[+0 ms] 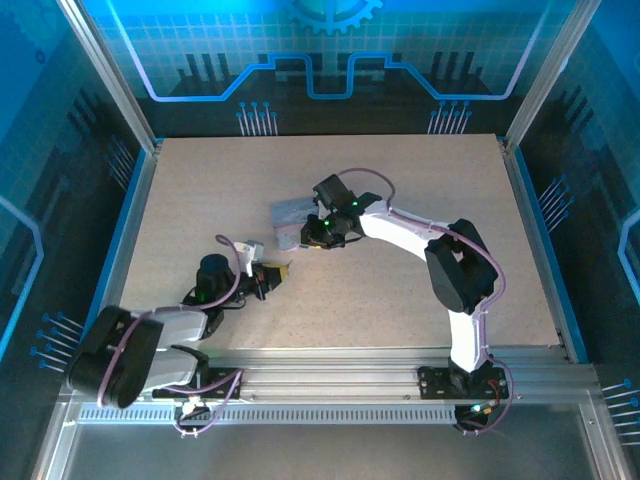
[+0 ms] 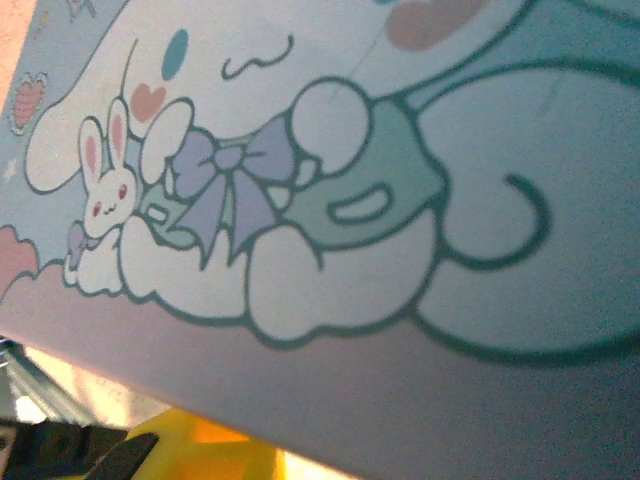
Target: Unlock a padlock with a key
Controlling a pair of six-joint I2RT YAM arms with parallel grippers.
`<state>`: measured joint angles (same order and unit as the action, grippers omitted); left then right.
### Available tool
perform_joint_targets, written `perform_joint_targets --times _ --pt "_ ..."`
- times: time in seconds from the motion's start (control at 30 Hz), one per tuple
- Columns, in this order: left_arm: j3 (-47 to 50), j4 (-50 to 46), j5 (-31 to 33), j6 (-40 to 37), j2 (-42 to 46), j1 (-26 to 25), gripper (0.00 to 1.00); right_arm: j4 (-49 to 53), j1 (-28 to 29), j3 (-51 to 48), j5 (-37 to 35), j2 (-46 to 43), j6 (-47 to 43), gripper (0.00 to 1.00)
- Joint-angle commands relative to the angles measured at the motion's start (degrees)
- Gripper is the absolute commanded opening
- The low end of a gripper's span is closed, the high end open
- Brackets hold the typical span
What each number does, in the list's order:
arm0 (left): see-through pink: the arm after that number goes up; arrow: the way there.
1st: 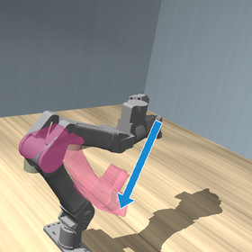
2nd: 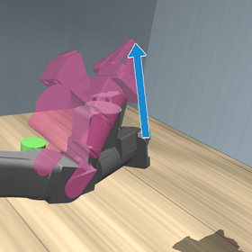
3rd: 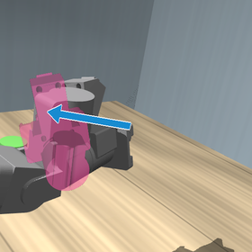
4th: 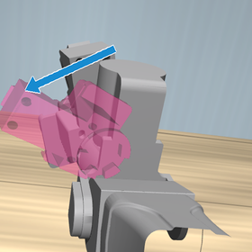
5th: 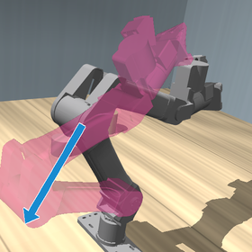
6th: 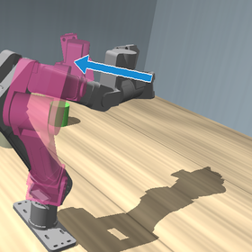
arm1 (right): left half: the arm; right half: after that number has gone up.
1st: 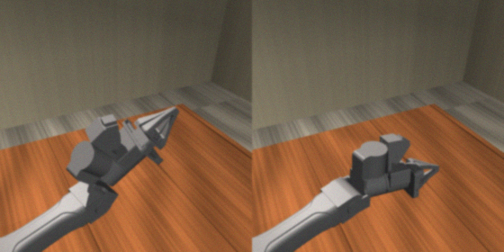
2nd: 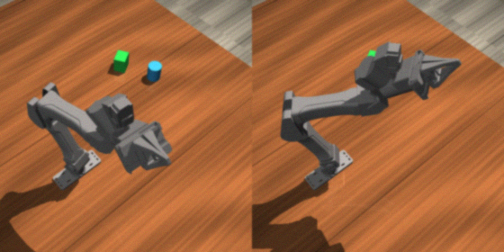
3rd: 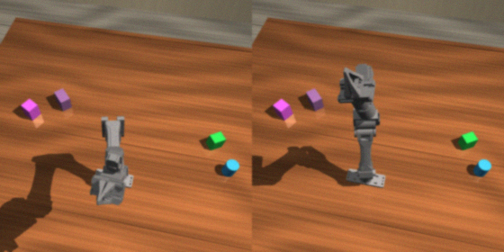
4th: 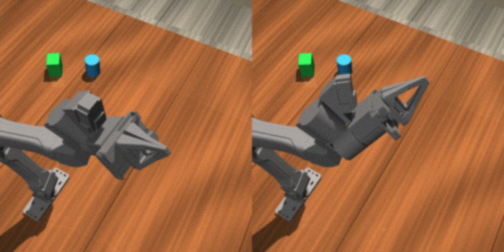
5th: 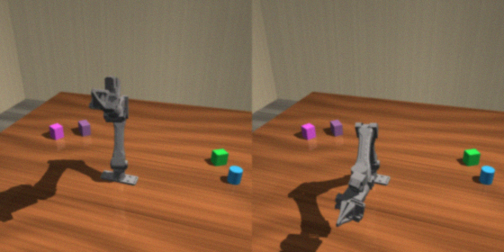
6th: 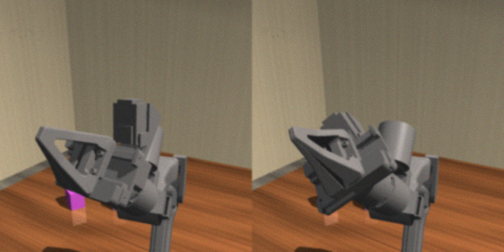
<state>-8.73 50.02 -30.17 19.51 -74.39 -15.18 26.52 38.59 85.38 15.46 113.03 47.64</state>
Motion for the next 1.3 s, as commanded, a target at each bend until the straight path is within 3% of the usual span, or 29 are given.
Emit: perform_joint_targets --times 0.0,0.47,0.67,1.27 --pt "-0.6 13.5 -1.2 1.0 -5.1 -0.2 0.0 -1.0 -0.8 1.5 7.1 -2.6 1.2 0.0" --pt "-2.3 19.5 -1.4 0.2 -10.6 0.3 0.0 -1.7 -3.2 2.9 15.0 -4.1 4.1 0.01" --pt "-2.0 30.1 -3.5 4.4 -18.1 1.6 0.0 -2.8 -3.6 2.2 16.6 -4.3 5.0 0.01" --pt "-5.4 30.1 -5.9 5.8 -19.9 2.0 0.0 -2.7 -3.8 2.2 18.0 -4.7 5.0 0.0"
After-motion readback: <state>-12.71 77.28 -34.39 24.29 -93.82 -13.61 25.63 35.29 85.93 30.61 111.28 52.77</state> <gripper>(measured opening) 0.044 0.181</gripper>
